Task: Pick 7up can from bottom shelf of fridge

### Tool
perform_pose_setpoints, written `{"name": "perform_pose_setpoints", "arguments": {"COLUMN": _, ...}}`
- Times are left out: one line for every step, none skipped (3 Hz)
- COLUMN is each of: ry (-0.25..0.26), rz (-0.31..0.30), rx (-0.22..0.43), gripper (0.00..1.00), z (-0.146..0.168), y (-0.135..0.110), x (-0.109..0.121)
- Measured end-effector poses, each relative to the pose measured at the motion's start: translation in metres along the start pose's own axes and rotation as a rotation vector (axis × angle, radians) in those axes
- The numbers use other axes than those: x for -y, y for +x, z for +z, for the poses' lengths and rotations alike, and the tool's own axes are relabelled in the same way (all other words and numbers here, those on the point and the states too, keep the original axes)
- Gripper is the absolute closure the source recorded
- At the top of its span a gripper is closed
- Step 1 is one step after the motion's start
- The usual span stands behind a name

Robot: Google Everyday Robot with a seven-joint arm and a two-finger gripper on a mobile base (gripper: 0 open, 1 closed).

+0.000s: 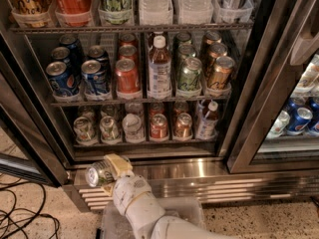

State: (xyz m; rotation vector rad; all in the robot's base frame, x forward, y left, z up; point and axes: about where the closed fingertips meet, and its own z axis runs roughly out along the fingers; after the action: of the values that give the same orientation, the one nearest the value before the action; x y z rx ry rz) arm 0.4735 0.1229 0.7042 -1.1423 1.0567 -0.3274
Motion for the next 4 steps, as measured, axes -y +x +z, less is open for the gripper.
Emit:
{"name": "perform_pose_setpoints", "arguments": {"ry": 0.009, "rz": 0.008, "rx": 0.006, "gripper": 1.00, "z": 0.002, "y": 0.003, "x": 0.001}}
{"name": "perform_pose_setpoints", "arguments": {"ry": 0.099, "rz": 0.032, "rx": -0.022, "gripper": 1.00, "z": 0.008, "y": 0.052, "x": 0.029}}
{"name": "perform_pose_setpoints", "arguments": {"ry": 0.138, "rz": 0.056, "rx": -0.032, "gripper": 1.00, "z": 0.011, "y": 0.076, "x": 0.047}}
{"name": "perform_pose_setpoints", "arguments": {"ry": 0.138, "rz": 0.056, "rx": -0.031, "gripper": 1.00, "z": 0.012, "y": 0.073, "x": 0.045}}
